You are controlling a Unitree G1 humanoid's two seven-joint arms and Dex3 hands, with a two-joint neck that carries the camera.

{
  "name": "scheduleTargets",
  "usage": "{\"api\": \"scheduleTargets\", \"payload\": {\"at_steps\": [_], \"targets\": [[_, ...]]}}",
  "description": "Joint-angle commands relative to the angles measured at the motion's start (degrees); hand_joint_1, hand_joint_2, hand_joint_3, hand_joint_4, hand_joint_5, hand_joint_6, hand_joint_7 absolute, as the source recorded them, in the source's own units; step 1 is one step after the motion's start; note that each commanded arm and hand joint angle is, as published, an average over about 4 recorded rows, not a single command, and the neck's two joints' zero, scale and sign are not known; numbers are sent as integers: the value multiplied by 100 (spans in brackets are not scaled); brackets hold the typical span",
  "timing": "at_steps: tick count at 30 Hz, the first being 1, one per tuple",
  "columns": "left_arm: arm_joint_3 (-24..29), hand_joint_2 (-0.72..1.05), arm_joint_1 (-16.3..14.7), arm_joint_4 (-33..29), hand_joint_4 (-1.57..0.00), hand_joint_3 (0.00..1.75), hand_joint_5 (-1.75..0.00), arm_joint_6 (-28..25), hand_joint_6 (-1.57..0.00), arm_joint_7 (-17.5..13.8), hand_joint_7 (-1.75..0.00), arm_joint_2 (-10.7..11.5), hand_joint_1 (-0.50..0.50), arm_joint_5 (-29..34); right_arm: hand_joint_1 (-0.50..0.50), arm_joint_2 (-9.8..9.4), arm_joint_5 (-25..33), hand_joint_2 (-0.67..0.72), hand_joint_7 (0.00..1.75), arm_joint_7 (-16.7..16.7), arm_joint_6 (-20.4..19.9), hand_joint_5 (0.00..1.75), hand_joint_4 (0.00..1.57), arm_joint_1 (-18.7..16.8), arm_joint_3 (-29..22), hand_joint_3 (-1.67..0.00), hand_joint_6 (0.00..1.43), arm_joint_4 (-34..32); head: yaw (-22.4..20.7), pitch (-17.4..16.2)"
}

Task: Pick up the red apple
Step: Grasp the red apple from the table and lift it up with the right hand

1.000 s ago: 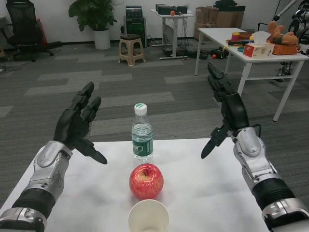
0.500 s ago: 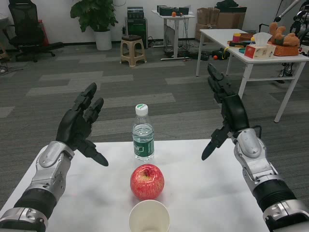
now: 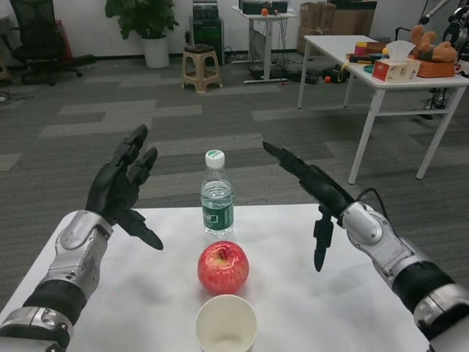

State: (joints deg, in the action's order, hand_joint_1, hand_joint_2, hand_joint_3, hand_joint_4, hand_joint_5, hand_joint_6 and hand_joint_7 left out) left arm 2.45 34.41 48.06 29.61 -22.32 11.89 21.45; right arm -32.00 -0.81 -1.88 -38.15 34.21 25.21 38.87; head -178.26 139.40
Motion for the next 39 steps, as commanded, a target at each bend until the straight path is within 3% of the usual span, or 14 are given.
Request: {"api": "scheduleTargets", "payload": {"at_steps": [1,7,10,12,14,16,18,21,23,27,29,33,35,39], "targets": [[32,-37,13,199,0,0,-10,32,0,0,-14,73,-49,92,-46,-289,-20,55,0,60,-377,0,0,319,586,0,0,331,-59,45],[30,-37,24,362,0,0,-10,36,0,0,-14,90,-48,132,-48,-623,-71,60,0,100,-626,0,0,570,1320,0,0,582,-99,154],[32,-37,59,474,0,0,-10,43,0,2,-14,128,-48,132,-47,-803,-431,61,0,181,-1144,0,0,873,1678,0,0,1362,-84,186],[23,-37,79,511,0,0,-10,45,0,0,-14,143,-48,132,-47,-786,-394,65,0,355,-1415,0,0,987,1698,0,0,2036,-70,202],[14,-37,87,529,0,0,-10,45,0,0,-14,147,-48,132,-49,-676,46,66,0,513,-1502,0,0,1018,1606,0,0,2617,-52,234],[10,-37,92,542,0,0,-10,45,0,0,-14,152,-48,140,-49,-483,630,66,0,553,-1520,0,0,952,1302,0,0,3056,-38,265],[10,-39,92,547,0,0,-10,54,0,0,-14,169,-48,156,-47,-223,911,65,0,482,-1476,0,0,838,498,0,0,3425,34,240],[10,-39,92,558,0,0,-10,76,0,0,-14,207,-48,171,-49,-8,729,60,0,429,-1384,0,0,862,-622,0,0,3963,175,207],[10,-37,92,580,0,0,-10,80,0,0,-14,229,-48,176,-50,1,522,60,0,438,-1287,0,0,928,-886,0,0,4056,165,198],[19,-37,92,608,0,0,-10,89,0,0,-14,218,-48,180,-48,-4,358,58,0,241,106,0,0,372,-1167,0,0,2362,4,180],[32,-37,74,604,0,0,-10,89,0,0,-14,191,-48,184,-47,155,85,55,0,-129,431,0,0,227,-1580,0,0,1909,-86,140],[41,-37,83,630,0,0,-10,89,0,0,-14,143,-48,176,-47,669,-855,47,0,-1223,361,0,0,258,-2552,0,0,1672,-206,75],[49,-37,83,626,0,0,-10,89,0,4,-14,117,-48,176,-46,849,-1163,47,0,-1821,119,0,0,288,-2749,0,0,1544,-187,62],[52,-37,105,634,0,0,-10,89,0,9,-14,97,-48,176,-46,897,-1809,42,0,-2482,-630,0,1,444,-2736,0,0,1577,-161,52]]}}
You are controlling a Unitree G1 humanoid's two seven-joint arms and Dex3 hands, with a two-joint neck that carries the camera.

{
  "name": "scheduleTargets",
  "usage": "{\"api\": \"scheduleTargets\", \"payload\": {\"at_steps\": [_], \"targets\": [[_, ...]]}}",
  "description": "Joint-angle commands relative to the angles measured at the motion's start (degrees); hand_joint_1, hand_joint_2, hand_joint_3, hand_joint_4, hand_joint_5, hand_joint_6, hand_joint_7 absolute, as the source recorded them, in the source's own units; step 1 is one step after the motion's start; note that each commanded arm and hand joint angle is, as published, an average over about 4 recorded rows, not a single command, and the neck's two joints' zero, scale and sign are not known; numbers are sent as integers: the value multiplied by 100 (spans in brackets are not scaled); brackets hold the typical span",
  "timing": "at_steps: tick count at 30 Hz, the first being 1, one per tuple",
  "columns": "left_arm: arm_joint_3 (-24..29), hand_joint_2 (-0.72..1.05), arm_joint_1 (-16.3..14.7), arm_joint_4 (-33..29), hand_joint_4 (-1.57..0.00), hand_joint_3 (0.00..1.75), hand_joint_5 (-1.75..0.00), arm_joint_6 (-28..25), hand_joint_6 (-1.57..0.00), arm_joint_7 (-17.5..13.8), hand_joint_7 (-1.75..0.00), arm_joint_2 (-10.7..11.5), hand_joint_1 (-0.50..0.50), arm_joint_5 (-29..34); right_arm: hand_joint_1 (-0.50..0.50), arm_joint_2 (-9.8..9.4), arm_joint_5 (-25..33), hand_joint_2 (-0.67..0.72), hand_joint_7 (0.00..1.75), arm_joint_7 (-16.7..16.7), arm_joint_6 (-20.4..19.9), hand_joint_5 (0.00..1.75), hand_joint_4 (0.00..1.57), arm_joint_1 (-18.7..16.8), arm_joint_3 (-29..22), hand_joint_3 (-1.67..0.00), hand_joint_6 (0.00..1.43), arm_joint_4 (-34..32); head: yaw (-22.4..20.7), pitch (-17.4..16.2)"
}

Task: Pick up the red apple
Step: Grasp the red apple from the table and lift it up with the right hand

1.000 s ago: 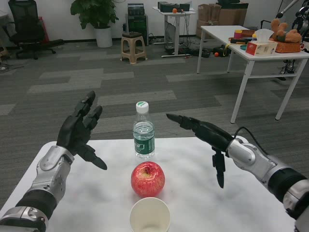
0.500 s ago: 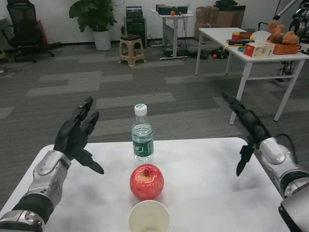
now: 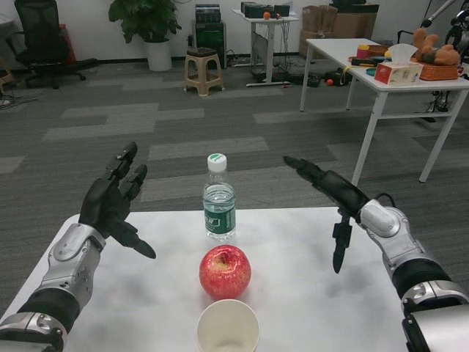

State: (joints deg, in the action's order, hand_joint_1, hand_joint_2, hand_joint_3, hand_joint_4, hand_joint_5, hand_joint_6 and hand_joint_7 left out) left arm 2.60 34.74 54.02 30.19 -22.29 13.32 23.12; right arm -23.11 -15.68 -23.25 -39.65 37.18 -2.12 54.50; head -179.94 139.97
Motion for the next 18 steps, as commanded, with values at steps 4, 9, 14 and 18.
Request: {"api": "scheduleTargets", "payload": {"at_steps": [4,9,14,18], "targets": [[30,-37,75,45,0,0,-10,31,0,5,-14,-58,-48,9,-46,-29,-397,30,0,-487,-876,0,1,184,159,0,0,-34,-1,-15],[17,-46,121,69,0,0,-10,36,0,5,-14,-58,-48,9,-46,-5,-348,20,0,-751,-997,0,2,53,379,0,0,-542,69,-76],[-16,-46,121,64,0,0,-10,49,0,5,-14,-58,-48,4,-46,-369,-265,8,0,-880,-1643,0,3,213,1313,0,0,-616,61,-110],[-32,-46,125,64,0,0,-10,49,0,5,-14,-58,-49,-13,-46,-602,-366,0,0,-993,-2122,0,3,483,2097,-2,0,-766,93,-188]]}}
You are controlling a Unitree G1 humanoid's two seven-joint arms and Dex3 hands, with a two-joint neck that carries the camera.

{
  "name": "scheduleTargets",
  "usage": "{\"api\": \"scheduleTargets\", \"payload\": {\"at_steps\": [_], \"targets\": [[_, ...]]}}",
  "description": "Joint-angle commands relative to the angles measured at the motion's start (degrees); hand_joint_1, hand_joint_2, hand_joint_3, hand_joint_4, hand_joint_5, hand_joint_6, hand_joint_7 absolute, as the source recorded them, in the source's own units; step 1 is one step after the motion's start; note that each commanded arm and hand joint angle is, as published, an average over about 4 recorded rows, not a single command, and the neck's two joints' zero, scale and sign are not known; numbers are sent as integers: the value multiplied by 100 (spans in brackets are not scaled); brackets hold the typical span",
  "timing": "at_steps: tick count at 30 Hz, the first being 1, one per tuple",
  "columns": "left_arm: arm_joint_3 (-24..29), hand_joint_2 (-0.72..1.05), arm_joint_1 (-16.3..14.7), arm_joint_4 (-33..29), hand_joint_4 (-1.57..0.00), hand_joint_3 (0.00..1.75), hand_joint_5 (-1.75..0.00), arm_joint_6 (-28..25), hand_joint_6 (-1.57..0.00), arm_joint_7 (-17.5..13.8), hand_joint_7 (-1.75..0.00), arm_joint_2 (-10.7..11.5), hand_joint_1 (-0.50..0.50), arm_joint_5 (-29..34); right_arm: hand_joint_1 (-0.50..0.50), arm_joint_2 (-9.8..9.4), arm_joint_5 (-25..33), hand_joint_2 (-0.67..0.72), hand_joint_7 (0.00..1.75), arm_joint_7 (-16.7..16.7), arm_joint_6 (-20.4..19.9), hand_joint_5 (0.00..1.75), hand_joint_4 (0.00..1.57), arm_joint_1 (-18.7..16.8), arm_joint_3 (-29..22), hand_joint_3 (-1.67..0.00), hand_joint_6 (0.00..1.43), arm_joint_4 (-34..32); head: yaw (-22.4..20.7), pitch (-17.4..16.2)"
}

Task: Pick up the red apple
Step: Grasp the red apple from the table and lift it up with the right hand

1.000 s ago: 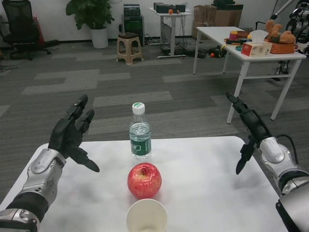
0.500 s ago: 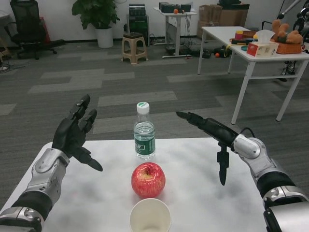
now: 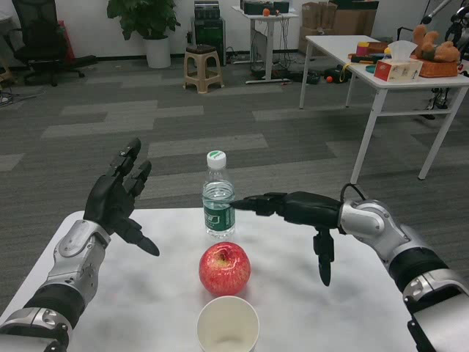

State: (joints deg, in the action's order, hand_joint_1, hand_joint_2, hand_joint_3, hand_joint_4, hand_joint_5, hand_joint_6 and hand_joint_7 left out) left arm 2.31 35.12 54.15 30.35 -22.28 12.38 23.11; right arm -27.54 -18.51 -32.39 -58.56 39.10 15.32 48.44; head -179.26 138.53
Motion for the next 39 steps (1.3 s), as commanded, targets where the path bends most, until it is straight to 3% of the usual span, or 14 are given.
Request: {"api": "scheduleTargets", "payload": {"at_steps": [1,14,19,28,32,39], "targets": [[-13,-46,93,51,0,0,-10,33,0,4,-14,37,-48,-13,-46,-181,-149,-2,0,-99,-266,0,3,339,474,-4,0,-208,38,-63],[-191,-46,214,60,0,0,-10,24,0,4,-14,85,-48,-13,-46,-287,-246,-24,0,-149,-745,0,3,1047,2032,-8,0,-305,-133,-242],[-239,-46,223,47,0,0,-10,24,0,-3,-14,90,-48,-17,-46,-300,-241,-29,0,-154,-835,0,3,1251,2406,-14,0,-301,-109,-233],[-349,-46,-17,-485,0,0,-10,-64,0,-3,-14,107,-48,7,-44,-267,-252,-35,0,-180,-835,0,3,1429,3104,-16,0,-916,-285,-277],[-384,-41,-58,-645,0,0,-10,-82,0,-5,-14,147,-48,11,-43,-229,-287,-35,0,-200,-833,0,3,1425,3131,-20,0,-1074,-221,-242],[-389,-46,-82,-660,0,0,-10,-82,0,-5,-14,208,-48,71,-42,-205,-448,-35,0,-224,-831,0,3,1363,2737,-24,0,-1019,-149,-208]]}}
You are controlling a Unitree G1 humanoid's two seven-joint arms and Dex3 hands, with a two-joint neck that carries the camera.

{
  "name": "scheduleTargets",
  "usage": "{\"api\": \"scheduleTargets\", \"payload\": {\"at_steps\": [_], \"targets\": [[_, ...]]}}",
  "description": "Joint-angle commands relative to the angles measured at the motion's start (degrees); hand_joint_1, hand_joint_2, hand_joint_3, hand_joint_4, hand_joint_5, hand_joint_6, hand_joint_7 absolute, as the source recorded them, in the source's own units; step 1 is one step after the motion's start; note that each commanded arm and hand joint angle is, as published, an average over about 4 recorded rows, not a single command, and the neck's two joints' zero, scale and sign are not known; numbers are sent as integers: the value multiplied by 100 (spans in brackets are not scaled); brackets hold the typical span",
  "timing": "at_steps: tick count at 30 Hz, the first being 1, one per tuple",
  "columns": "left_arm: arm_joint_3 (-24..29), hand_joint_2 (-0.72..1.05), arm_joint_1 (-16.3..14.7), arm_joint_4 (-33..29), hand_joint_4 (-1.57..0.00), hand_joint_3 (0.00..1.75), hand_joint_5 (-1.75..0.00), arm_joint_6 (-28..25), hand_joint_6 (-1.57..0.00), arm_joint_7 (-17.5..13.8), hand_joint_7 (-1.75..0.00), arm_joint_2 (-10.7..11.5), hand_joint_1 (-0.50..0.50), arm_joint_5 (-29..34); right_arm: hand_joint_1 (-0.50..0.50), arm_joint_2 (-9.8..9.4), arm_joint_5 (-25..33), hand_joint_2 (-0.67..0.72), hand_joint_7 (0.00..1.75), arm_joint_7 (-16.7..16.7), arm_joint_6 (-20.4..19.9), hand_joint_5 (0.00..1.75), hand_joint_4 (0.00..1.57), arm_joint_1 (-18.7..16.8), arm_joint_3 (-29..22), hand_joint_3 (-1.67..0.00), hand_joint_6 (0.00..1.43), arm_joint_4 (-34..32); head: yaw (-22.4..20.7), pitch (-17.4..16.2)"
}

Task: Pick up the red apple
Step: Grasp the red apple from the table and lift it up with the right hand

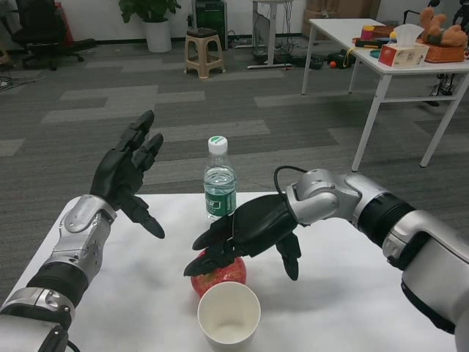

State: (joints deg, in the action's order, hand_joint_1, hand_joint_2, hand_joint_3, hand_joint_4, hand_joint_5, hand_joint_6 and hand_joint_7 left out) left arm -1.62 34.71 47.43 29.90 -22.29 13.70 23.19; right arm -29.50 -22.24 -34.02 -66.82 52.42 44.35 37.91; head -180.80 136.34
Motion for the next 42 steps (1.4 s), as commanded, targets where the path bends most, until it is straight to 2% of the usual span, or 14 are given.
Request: {"api": "scheduleTargets", "payload": {"at_steps": [1,11,16,20,27,29,33,42], "targets": [[4,-46,-39,23,0,0,-10,-37,0,-4,-14,87,-48,82,-43,-7,-105,-35,0,-60,-6,0,3,27,-249,-24,0,87,0,11],[4,-46,-52,16,0,0,-10,-37,0,-4,-14,89,-48,142,-43,4,-318,-35,0,-69,-6,0,3,-8,-942,-24,0,183,43,35],[-1,-46,-52,14,0,0,-10,-37,0,-4,-14,82,-48,142,-43,37,-318,-35,0,-63,-2,0,3,3,-1027,-24,0,25,81,17],[-27,-41,-61,12,0,0,-10,-37,0,-4,-14,71,-48,150,-46,50,-311,-35,0,-60,3,0,3,19,-871,-24,0,-109,107,-10],[-32,-46,-149,-32,0,0,-10,-37,0,-4,-14,71,-48,150,-44,76,-289,-35,0,-69,3,0,3,36,-458,-24,0,-30,109,-40],[-32,-46,-184,-59,0,0,-10,-37,0,-4,-14,71,-48,150,-42,124,-289,-35,0,-69,3,0,3,23,-405,-24,0,10,129,-61],[-54,-41,-211,-92,0,0,-10,-37,0,-4,-14,74,-48,155,-45,258,-289,-35,0,-74,-2,0,3,6,-285,-24,0,170,171,-96],[-124,-46,-202,-68,0,0,-10,-37,0,-13,-14,89,-48,172,-39,599,-298,-37,0,-78,-15,0,3,102,-150,-30,0,704,246,-101]]}}
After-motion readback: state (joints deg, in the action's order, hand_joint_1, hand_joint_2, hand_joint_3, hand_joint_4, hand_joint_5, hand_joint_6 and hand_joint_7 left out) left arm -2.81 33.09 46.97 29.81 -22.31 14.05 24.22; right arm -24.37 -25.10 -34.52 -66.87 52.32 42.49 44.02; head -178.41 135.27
